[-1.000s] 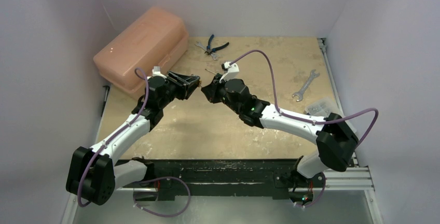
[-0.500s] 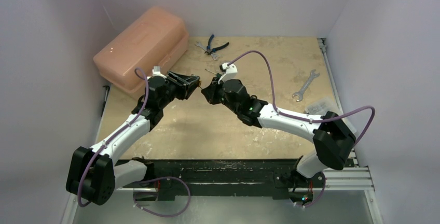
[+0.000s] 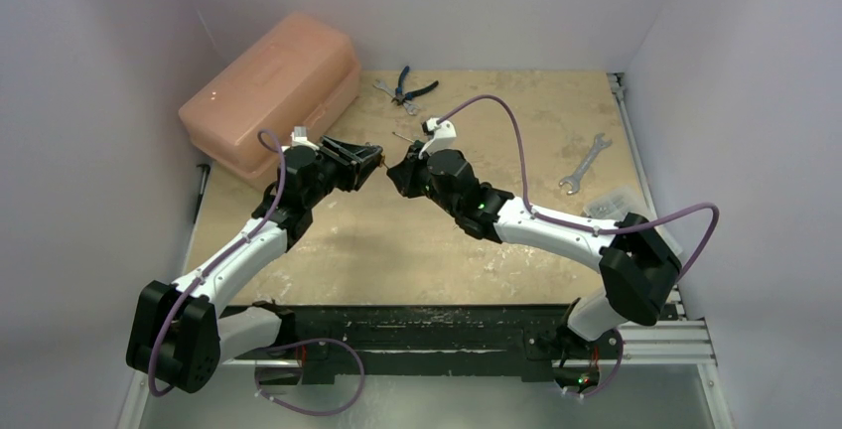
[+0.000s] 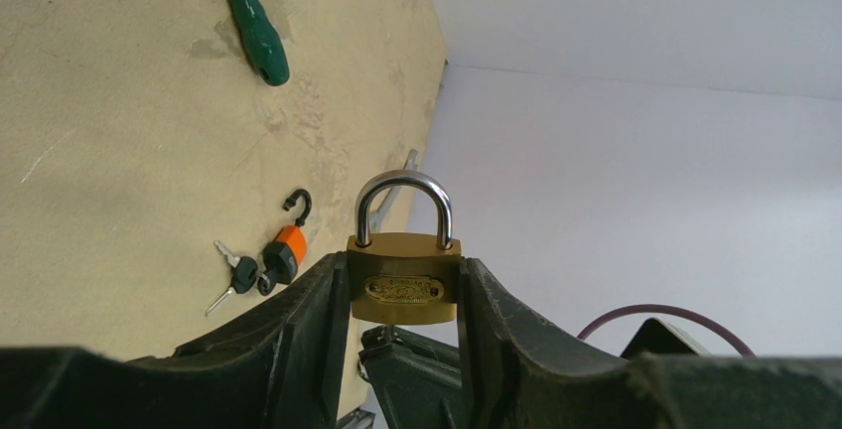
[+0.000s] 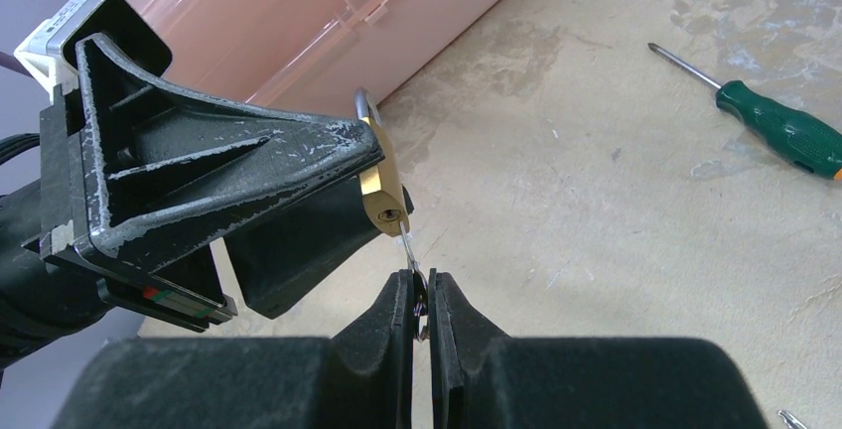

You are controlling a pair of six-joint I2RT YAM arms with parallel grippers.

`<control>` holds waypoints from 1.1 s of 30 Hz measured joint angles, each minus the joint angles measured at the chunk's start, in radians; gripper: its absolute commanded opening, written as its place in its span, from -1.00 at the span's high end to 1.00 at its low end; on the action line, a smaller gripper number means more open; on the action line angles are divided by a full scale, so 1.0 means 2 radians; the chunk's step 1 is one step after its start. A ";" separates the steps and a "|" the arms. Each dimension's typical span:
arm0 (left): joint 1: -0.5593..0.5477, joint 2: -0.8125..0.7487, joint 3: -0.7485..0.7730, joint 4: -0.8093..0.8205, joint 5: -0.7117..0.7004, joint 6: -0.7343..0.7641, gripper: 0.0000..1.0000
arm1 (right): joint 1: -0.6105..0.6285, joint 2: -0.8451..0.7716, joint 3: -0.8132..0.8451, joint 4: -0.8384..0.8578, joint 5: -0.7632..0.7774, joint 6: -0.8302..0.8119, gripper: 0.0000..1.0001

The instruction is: Unlock with the key

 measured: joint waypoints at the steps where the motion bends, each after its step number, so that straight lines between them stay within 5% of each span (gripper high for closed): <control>1: 0.000 0.000 0.000 0.000 0.000 0.000 1.00 | 0.000 0.000 0.000 0.000 0.000 0.000 1.00; 33: -0.010 0.000 0.000 -0.005 -0.013 0.019 1.00 | 0.000 -0.001 0.006 -0.008 -0.002 -0.002 1.00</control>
